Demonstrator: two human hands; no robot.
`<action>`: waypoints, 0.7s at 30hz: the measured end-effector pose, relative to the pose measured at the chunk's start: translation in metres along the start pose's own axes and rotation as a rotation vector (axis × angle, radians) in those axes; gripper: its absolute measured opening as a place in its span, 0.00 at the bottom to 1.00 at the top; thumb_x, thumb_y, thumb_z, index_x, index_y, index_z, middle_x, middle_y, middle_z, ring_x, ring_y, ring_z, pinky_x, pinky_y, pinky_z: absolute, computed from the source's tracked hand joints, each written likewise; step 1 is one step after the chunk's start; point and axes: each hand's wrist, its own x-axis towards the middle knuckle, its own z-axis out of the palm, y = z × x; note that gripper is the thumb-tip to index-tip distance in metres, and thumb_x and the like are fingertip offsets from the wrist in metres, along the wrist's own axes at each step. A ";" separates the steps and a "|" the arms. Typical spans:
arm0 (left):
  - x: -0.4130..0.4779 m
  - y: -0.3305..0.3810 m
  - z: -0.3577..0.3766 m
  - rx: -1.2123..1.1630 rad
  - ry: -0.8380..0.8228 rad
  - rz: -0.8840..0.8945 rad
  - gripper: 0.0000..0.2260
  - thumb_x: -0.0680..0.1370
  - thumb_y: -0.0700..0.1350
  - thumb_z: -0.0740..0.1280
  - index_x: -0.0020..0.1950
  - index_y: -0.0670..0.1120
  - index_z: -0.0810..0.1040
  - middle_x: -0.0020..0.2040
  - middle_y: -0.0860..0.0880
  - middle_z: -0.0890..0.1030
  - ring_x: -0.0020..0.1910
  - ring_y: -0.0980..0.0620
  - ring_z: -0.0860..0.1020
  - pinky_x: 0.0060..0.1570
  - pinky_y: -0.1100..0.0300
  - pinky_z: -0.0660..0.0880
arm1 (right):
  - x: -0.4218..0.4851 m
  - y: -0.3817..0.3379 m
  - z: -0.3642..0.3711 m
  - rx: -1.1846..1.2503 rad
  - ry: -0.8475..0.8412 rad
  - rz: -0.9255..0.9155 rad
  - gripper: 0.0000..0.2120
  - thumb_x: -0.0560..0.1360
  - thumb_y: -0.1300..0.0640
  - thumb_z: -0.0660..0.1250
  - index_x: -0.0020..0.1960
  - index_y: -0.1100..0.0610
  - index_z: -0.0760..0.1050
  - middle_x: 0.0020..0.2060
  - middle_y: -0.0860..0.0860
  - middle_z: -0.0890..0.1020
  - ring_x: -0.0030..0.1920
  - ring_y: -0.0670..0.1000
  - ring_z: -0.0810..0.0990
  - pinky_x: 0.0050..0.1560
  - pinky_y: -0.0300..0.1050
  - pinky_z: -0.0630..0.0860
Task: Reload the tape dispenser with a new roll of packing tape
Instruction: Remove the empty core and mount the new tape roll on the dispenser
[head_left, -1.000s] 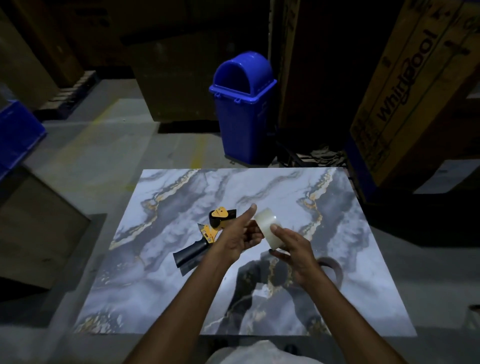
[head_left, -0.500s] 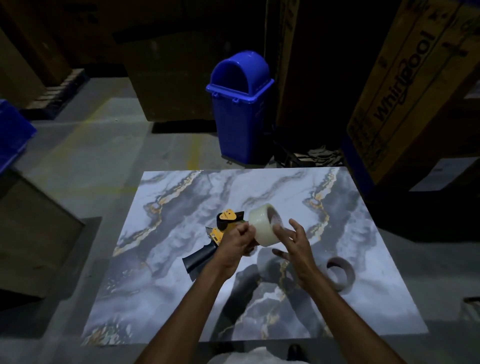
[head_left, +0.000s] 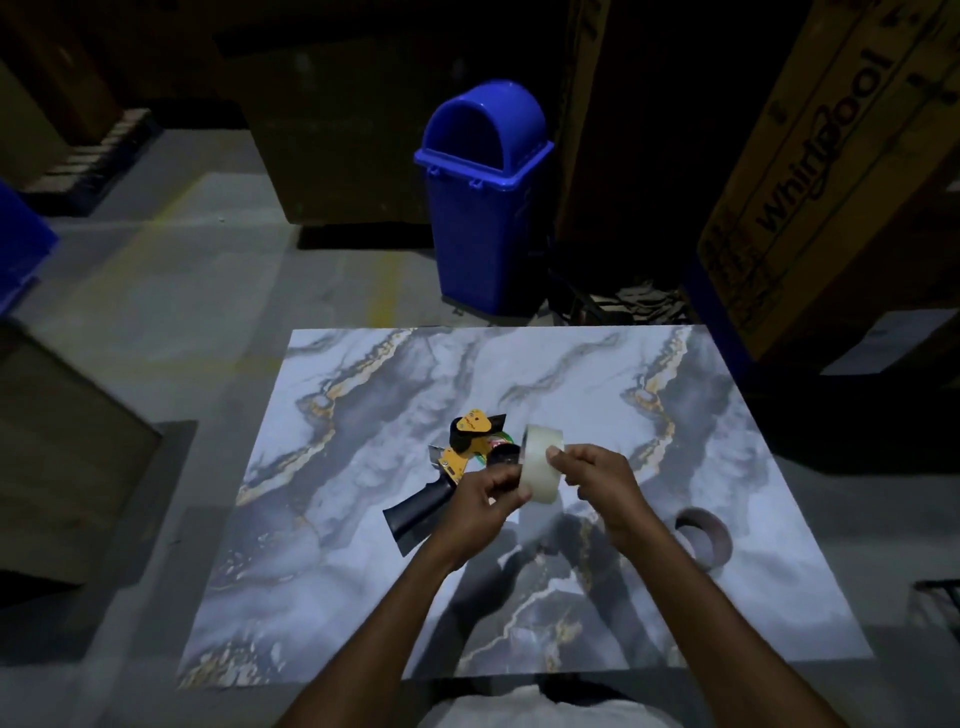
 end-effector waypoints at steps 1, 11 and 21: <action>-0.001 -0.003 -0.001 -0.001 -0.005 -0.012 0.12 0.80 0.40 0.71 0.63 0.47 0.84 0.57 0.50 0.87 0.59 0.48 0.84 0.63 0.50 0.80 | 0.001 0.005 -0.002 -0.015 -0.006 -0.029 0.07 0.75 0.53 0.74 0.48 0.57 0.82 0.39 0.50 0.84 0.42 0.50 0.80 0.40 0.41 0.73; 0.022 0.003 0.010 -0.341 0.168 -0.228 0.18 0.82 0.56 0.67 0.62 0.43 0.84 0.54 0.35 0.85 0.50 0.43 0.82 0.52 0.47 0.77 | 0.004 0.036 -0.001 -0.409 0.108 -0.431 0.07 0.72 0.56 0.78 0.49 0.52 0.84 0.40 0.46 0.85 0.39 0.42 0.83 0.40 0.30 0.76; 0.033 0.009 0.016 -0.673 0.263 -0.357 0.11 0.84 0.46 0.64 0.60 0.43 0.82 0.53 0.44 0.85 0.50 0.48 0.83 0.47 0.55 0.80 | 0.015 0.064 -0.012 -0.544 0.056 -0.646 0.14 0.68 0.62 0.80 0.52 0.56 0.83 0.44 0.51 0.82 0.44 0.36 0.77 0.48 0.26 0.71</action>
